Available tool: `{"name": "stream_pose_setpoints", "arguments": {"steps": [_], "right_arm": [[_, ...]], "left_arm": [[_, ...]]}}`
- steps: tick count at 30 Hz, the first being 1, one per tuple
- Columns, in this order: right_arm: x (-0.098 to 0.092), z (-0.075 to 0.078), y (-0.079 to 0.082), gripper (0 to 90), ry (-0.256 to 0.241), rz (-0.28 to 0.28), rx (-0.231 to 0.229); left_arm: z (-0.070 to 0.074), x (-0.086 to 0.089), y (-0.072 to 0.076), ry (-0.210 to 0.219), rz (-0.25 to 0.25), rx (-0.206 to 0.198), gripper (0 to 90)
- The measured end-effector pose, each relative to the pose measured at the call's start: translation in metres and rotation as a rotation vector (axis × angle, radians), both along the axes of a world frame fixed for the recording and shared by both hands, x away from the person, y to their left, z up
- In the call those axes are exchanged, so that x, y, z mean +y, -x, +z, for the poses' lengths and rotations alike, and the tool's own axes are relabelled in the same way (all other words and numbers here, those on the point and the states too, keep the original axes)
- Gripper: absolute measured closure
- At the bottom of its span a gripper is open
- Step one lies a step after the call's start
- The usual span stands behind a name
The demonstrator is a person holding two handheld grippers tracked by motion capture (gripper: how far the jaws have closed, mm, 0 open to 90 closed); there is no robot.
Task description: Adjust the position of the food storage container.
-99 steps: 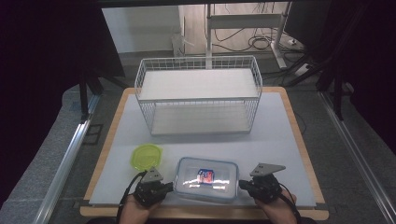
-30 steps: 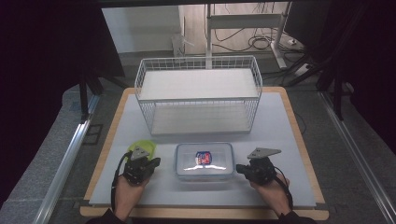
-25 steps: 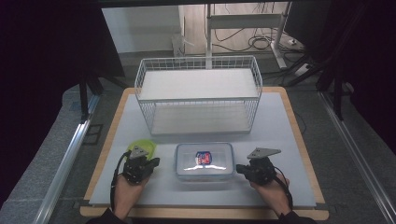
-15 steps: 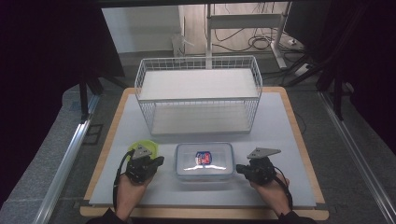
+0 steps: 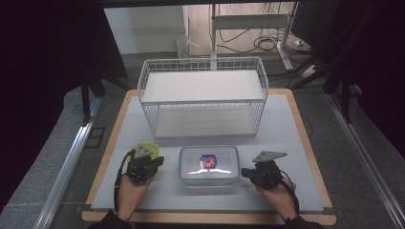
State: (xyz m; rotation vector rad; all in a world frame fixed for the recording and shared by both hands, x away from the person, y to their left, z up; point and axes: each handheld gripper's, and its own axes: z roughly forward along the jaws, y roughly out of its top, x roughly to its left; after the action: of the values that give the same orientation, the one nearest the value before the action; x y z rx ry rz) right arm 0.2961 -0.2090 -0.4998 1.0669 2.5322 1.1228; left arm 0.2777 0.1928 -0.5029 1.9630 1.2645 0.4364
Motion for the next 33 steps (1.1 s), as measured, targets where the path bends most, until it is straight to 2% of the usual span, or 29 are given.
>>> {"name": "stream_pose_setpoints", "arguments": {"steps": [6, 17, 21, 24, 26, 30, 33], "right_arm": [[0.000, 0.000, 0.000, 88.6, -0.001, -0.001, 0.002], [-0.001, 0.000, 0.000, 88.5, -0.001, -0.001, 0.000], [-0.001, 0.001, 0.000, 88.5, 0.000, -0.001, 0.001], [-0.002, 0.001, 0.000, 88.0, 0.001, -0.002, -0.002], [-0.004, 0.002, 0.000, 87.1, 0.000, -0.005, -0.007], [-0.011, 0.004, 0.001, 80.5, -0.002, -0.024, -0.017], [-0.016, 0.005, 0.003, 72.8, -0.006, -0.040, -0.023]], "left_arm": [[-0.001, 0.008, -0.003, 0.012, 0.024, 0.007, 89.8], [-0.001, 0.027, -0.009, -0.011, 0.066, 0.011, 89.9], [-0.001, 0.026, -0.007, -0.020, 0.068, 0.009, 89.7], [0.000, 0.022, -0.004, -0.016, 0.036, 0.004, 87.2], [0.002, 0.018, 0.001, -0.032, 0.006, -0.005, 83.9], [0.002, 0.012, 0.012, -0.052, -0.040, -0.032, 69.9], [0.001, 0.007, 0.020, -0.067, -0.092, -0.051, 56.0]]}}
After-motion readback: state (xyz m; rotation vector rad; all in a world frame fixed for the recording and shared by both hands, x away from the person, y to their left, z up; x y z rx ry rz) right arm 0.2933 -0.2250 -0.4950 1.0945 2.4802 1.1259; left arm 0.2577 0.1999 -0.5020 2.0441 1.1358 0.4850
